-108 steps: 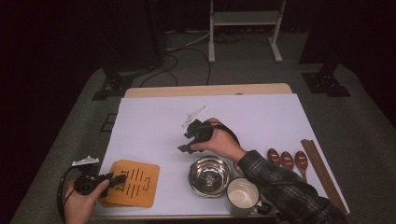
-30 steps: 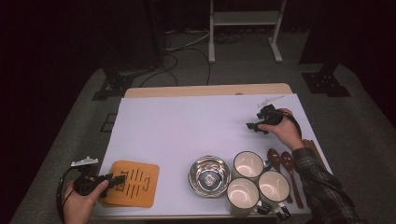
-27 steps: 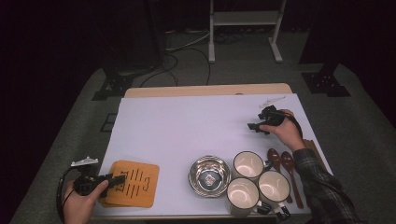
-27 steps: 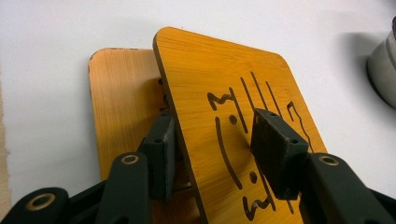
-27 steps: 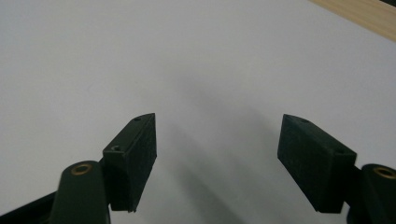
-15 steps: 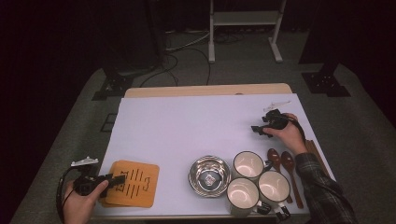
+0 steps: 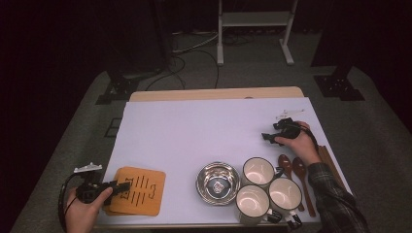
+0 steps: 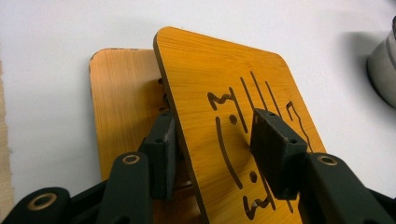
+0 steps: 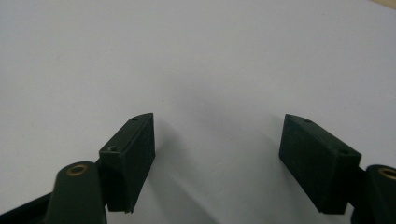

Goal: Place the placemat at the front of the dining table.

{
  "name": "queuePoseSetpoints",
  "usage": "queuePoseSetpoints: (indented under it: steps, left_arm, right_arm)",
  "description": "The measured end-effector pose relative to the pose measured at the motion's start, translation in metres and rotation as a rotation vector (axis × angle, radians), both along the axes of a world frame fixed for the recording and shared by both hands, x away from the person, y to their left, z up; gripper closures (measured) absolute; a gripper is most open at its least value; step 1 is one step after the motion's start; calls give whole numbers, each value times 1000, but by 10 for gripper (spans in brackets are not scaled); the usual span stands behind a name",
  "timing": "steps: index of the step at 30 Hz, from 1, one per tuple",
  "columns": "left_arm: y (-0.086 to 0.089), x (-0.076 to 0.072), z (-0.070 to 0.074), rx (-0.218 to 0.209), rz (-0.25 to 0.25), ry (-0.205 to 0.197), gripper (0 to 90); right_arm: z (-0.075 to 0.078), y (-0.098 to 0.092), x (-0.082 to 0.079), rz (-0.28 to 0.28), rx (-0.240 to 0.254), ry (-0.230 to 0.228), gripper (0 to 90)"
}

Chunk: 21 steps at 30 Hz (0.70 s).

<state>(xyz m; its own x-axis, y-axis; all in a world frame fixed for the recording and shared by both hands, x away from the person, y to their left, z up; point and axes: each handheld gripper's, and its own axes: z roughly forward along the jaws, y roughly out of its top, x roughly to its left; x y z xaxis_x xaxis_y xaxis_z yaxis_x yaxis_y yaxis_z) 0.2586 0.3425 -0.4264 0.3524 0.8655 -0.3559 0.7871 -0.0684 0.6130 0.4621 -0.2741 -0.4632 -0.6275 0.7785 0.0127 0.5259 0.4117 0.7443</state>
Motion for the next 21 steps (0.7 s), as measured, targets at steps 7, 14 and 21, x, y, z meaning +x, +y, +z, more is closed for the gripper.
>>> queuePoseSetpoints:
  steps: [7, 14, 21]
  left_arm:
    - [0, -1, 4, -5, 6, -6, 542]
    - [-3, -2, 13, -1, 13, -15, 579]
    - [-4, -1, 17, -19, 19, -18, 610]
  right_arm:
    - [0, 0, 0, 0, 6, 1, 252]
    - [-1, -1, 0, -2, 9, 3, 252]
    - [-1, -1, 0, -2, 8, 2, 252]
